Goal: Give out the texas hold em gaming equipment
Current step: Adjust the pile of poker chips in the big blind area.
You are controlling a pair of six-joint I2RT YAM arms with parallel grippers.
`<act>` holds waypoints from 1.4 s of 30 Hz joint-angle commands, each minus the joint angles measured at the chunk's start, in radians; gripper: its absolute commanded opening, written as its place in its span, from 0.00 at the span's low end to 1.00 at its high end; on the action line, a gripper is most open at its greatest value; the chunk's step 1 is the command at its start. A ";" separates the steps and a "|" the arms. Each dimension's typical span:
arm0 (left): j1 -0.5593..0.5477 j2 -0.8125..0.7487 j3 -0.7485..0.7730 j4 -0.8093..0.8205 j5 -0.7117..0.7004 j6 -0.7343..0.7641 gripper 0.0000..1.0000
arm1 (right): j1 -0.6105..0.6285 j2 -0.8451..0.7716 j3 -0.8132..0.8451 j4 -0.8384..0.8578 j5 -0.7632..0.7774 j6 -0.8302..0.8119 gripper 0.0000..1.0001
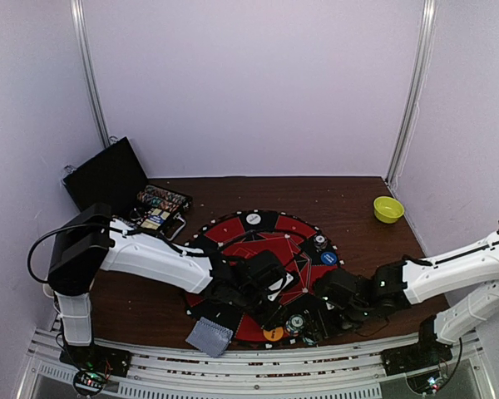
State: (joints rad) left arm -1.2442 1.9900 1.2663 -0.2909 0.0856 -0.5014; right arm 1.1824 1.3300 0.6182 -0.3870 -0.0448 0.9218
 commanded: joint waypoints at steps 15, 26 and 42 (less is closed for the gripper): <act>0.003 -0.010 -0.011 0.031 0.012 0.003 0.56 | -0.097 0.053 0.051 -0.034 0.075 -0.133 0.85; 0.003 -0.003 -0.004 0.034 0.016 0.003 0.56 | -0.092 0.058 0.047 0.008 0.046 -0.136 0.84; 0.003 -0.006 -0.012 0.039 -0.001 0.005 0.56 | -0.066 0.075 0.095 -0.054 0.043 -0.171 0.85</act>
State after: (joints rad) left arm -1.2446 1.9900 1.2659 -0.2859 0.0895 -0.5022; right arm 1.1114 1.4014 0.6804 -0.3920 -0.0238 0.7639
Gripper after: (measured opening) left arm 0.558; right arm 0.844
